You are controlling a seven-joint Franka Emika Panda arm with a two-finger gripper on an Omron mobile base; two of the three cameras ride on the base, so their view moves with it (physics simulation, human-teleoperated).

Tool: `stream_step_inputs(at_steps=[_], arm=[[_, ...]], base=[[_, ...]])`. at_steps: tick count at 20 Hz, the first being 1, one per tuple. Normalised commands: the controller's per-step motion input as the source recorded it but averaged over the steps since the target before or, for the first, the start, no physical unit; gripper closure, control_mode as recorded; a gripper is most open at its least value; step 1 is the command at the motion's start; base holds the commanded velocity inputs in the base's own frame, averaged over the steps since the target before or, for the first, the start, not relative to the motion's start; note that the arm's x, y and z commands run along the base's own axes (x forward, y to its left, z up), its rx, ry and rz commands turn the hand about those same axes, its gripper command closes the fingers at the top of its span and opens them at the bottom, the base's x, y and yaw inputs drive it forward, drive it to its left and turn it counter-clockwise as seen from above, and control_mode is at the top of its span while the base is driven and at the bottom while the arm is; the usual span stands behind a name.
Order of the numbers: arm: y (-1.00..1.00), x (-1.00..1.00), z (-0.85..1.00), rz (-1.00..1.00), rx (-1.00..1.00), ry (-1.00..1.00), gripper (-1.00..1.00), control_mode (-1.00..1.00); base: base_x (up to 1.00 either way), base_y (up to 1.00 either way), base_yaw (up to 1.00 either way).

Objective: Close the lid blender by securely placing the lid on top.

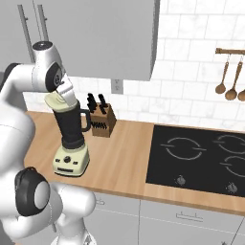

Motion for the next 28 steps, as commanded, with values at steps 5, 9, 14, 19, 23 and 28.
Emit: stream_step_inputs(at_steps=[5, 9, 14, 19, 23, 28], arm=[[0.05, 0.26, -0.1, 0.0, -0.05, 0.0, 1.0, -1.0], [0.06, 0.04, -0.06, 0.0, -0.05, -0.06, 1.0, -1.0], [0.04, 0.15, -0.03, 0.0, -0.05, -0.15, 1.0, -1.0], [0.0, 0.25, -0.07, 0.0, -0.04, -0.06, 1.0, -1.0], [0.0, 0.11, -0.06, 0.0, -0.03, 0.0, 1.0, -1.0], [0.03, 0.04, -0.03, 0.0, -0.01, 0.02, 1.0, -1.0]], base=[[0.0, 0.0, 0.0], [0.0, 0.0, 0.0], [0.0, 0.0, 0.0], [0.0, 0.0, 0.0], [0.0, 0.0, 0.0], [0.0, 0.0, 0.0]])
